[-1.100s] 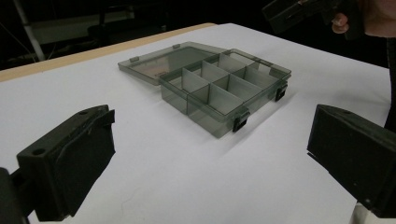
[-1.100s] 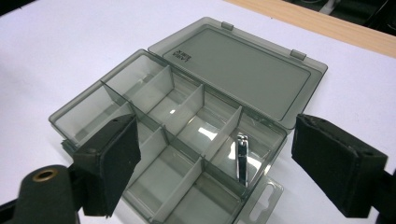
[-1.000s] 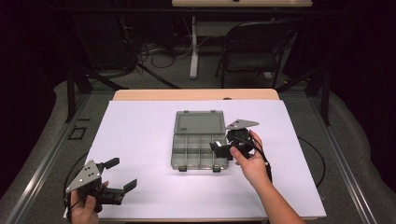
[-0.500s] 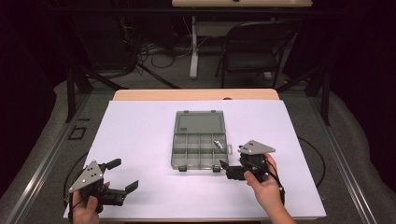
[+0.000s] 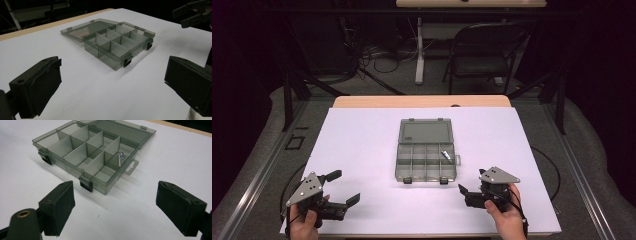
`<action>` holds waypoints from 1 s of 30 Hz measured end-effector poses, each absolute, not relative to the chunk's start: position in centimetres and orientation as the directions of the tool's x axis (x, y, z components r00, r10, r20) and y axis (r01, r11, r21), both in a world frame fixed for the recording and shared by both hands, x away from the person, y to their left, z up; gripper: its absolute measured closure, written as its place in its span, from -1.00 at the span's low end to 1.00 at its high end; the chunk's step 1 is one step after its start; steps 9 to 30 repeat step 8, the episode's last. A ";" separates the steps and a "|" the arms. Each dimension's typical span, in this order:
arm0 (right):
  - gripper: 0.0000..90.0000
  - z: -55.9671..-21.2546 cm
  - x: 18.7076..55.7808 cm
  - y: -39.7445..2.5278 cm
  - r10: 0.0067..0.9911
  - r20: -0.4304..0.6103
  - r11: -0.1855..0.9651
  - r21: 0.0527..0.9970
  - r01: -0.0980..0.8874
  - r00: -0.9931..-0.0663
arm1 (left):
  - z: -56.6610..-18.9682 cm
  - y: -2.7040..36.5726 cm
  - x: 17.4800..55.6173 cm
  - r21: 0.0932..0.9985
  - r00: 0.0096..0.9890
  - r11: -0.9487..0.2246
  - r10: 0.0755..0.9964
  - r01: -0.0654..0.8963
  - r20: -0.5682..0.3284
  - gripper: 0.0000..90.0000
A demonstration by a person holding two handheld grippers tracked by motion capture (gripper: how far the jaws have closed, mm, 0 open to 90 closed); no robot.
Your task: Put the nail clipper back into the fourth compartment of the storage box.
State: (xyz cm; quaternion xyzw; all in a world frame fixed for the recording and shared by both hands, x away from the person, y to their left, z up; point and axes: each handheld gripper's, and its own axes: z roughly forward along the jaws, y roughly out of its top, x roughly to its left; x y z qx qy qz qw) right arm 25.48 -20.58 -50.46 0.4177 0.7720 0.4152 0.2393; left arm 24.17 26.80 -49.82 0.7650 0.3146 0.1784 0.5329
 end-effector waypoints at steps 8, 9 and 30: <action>-0.67 -51.5 25.0 -21.3 0.848 -0.039 0.315 0.840 0.442 -0.529 | -50.1 27.0 24.4 0.923 0.734 -0.242 0.676 0.299 -0.060 -0.99; -0.67 -51.5 25.0 -21.3 0.848 -0.039 0.315 0.840 0.442 -0.529 | -50.1 27.0 24.4 0.923 0.734 -0.242 0.676 0.299 -0.060 -0.99; -0.67 -51.5 25.0 -21.3 0.848 -0.039 0.315 0.840 0.442 -0.529 | -50.1 27.0 24.4 0.923 0.734 -0.242 0.676 0.299 -0.060 -0.99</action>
